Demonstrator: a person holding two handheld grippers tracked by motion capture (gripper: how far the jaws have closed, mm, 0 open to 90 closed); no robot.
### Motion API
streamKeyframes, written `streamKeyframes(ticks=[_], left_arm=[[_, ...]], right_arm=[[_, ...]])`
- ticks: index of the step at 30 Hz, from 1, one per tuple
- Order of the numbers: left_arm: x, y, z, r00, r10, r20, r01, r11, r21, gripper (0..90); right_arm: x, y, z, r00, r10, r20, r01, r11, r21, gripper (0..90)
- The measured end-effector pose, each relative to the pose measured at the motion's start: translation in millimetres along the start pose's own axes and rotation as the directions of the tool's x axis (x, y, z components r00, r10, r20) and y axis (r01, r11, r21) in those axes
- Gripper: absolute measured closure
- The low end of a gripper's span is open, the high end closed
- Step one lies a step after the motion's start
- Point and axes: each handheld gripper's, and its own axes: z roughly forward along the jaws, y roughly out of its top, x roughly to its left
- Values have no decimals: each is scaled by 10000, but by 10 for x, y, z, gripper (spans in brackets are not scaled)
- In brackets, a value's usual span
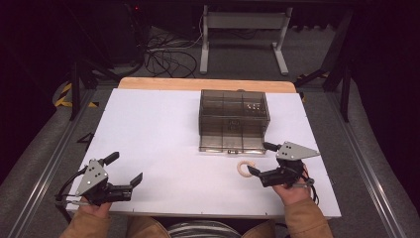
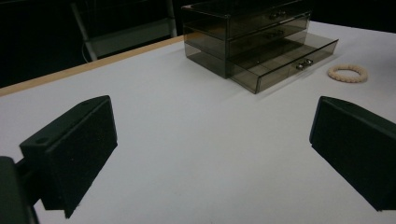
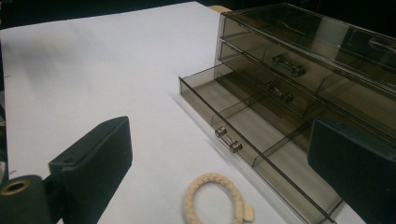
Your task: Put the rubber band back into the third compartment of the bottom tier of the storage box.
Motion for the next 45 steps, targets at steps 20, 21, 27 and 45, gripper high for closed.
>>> streamKeyframes(ticks=[20,21,27,45], left_arm=[[3,-3,6,10000,-28,53,27,10000,57,15],[5,-3,6,10000,8,22,-8,10000,50,15],[3,0,4,10000,71,3,-71,9999,78,15],[6,0,6,10000,38,13,-39,9999,120,15]], right_arm=[[-28,123,206,9996,-64,-260,78,9986,522,84],[-30,128,212,9996,-41,-265,55,9985,548,84],[-23,168,260,9995,-111,-290,131,9976,681,89],[-46,251,285,9987,-345,-379,413,9798,1958,275]])
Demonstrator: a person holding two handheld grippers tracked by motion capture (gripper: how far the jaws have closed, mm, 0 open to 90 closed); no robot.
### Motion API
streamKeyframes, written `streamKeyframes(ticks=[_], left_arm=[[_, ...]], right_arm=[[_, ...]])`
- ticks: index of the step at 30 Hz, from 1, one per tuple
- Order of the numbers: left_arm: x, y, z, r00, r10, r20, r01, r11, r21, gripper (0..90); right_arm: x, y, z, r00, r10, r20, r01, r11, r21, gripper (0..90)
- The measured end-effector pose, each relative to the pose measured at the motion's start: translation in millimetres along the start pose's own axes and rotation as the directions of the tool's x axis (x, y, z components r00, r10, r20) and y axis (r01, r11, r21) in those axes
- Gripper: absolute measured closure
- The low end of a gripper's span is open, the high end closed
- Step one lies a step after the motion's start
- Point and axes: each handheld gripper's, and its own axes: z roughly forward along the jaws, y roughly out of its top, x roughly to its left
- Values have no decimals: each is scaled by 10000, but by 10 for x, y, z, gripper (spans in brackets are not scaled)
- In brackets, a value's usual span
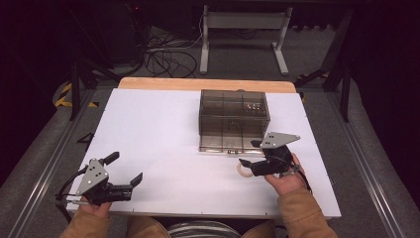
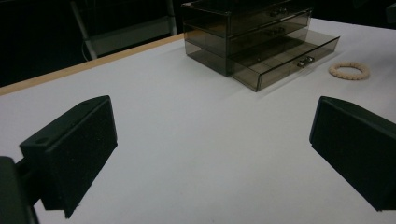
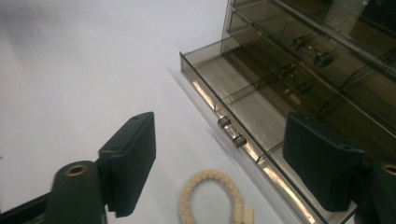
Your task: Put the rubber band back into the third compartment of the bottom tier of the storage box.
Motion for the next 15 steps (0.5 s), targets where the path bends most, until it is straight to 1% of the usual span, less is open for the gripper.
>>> streamKeyframes(ticks=[1,2,3,4,6,9,11,12,14,15], left_arm=[[-1,0,0,10000,1,-6,-1,10000,5,15],[0,0,0,10000,2,-5,-2,10000,6,15],[2,0,1,10000,17,-13,-17,10000,-7,15],[3,0,0,10000,9,-16,-9,10000,-9,15],[5,-1,3,10000,-3,-9,3,10000,-27,15],[4,-3,5,10000,-43,14,43,10000,-1,15],[5,-2,4,10000,-29,5,29,10000,-18,15],[6,-3,5,10000,-41,7,41,10000,-24,15],[7,-3,6,10000,-42,13,42,10000,-19,15],[4,-4,8,10000,-78,47,78,10000,-7,15]], right_arm=[[-11,9,30,10000,2,-29,-1,9992,395,292],[-17,13,50,10000,20,-14,-19,9980,627,294],[-17,13,50,10000,20,-14,-19,9980,627,294],[-32,15,83,10000,77,-39,-73,9950,994,300],[-44,15,122,9998,134,-145,-113,9907,1359,315],[-42,16,171,9999,54,-118,-33,9852,1711,358],[-51,14,203,9999,13,-136,13,9823,1875,376],[-51,14,203,9999,13,-136,13,9823,1875,376],[-51,19,247,9999,12,-156,24,9743,2254,415],[-56,20,264,9999,-29,-126,58,9719,2354,421]])
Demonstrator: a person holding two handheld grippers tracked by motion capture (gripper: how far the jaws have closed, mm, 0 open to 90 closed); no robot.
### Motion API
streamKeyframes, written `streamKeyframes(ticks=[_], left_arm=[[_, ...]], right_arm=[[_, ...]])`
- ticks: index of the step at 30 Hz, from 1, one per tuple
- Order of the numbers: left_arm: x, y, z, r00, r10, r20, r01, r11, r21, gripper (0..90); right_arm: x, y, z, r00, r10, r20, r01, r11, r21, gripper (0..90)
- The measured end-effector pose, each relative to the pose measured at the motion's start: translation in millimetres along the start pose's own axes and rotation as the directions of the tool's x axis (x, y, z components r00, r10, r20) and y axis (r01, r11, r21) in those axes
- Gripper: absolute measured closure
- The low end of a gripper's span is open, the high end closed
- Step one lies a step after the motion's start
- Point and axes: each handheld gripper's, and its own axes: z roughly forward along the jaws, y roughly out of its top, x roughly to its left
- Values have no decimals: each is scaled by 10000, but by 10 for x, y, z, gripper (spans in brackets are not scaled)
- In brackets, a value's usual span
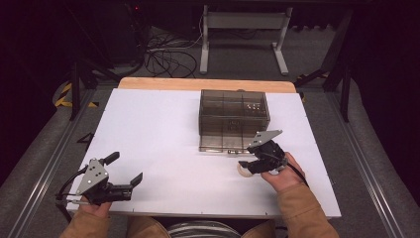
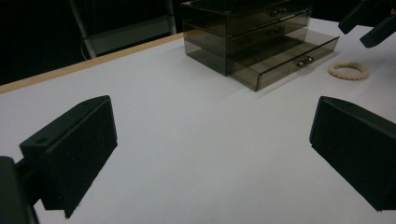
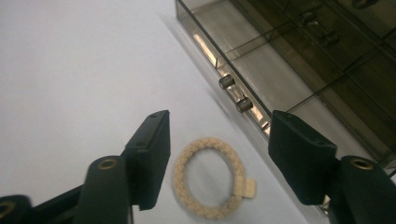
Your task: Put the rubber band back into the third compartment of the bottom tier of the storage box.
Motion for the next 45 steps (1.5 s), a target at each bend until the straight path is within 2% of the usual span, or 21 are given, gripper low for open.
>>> streamKeyframes(ticks=[10,20,28,37,45], left_arm=[[4,0,3,10000,9,-20,-9,10000,-3,15],[10,-2,8,10000,-6,20,6,10000,13,15],[10,-2,9,10000,-3,5,3,10000,18,15],[15,-2,7,10000,24,20,-24,10000,17,16],[17,-3,7,10000,6,30,-6,10000,6,16]], right_arm=[[-53,41,164,9991,-417,-54,421,9942,993,509],[-146,39,253,9986,-381,-357,432,9868,1563,583],[-178,21,333,9967,-589,-562,692,9768,2026,639],[-179,4,406,9935,-849,-760,1005,9671,2339,678],[-215,-18,435,9903,-981,-980,1183,9662,2289,805]])
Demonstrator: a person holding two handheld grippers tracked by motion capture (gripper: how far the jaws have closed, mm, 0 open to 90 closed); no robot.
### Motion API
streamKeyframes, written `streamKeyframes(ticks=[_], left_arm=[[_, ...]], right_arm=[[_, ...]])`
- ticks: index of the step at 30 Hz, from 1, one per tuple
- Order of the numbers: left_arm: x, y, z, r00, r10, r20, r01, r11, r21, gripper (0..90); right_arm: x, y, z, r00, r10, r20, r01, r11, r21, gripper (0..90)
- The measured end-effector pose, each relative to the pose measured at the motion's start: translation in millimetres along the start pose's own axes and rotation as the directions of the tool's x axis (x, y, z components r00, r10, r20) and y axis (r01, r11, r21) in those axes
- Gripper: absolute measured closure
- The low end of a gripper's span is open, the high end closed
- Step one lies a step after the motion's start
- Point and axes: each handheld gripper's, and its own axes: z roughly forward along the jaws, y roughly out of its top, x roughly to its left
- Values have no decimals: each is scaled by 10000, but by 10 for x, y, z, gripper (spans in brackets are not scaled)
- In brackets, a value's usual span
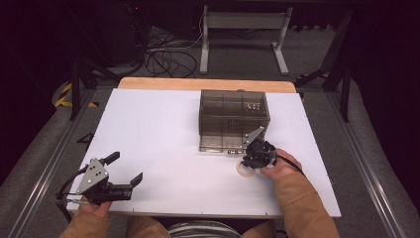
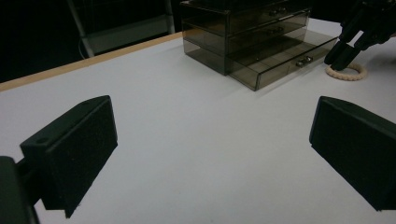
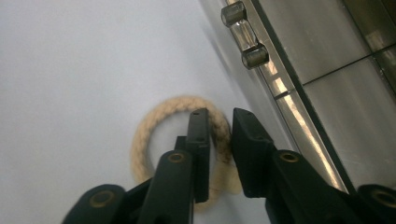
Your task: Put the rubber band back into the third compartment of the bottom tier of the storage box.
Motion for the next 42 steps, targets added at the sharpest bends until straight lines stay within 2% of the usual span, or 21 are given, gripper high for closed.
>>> streamKeyframes(ticks=[3,20,32,36,42], left_arm=[[-3,-1,2,10000,-21,14,21,10000,4,16],[2,-1,-2,10000,-53,25,53,10000,7,16],[1,-1,-1,9999,-98,45,98,10000,-8,16],[2,-1,-1,9999,-108,31,108,9999,-11,16],[4,0,-4,9999,-107,13,107,9999,-20,16]], right_arm=[[-5,-2,3,10000,-18,-53,18,10000,16,841],[32,9,-5,9998,-30,171,29,10000,71,852],[98,13,-212,9986,-86,528,132,9961,-878,851],[121,6,-304,9976,-57,686,148,9911,-1323,851],[152,5,-400,9962,11,866,138,9851,-1712,851]])
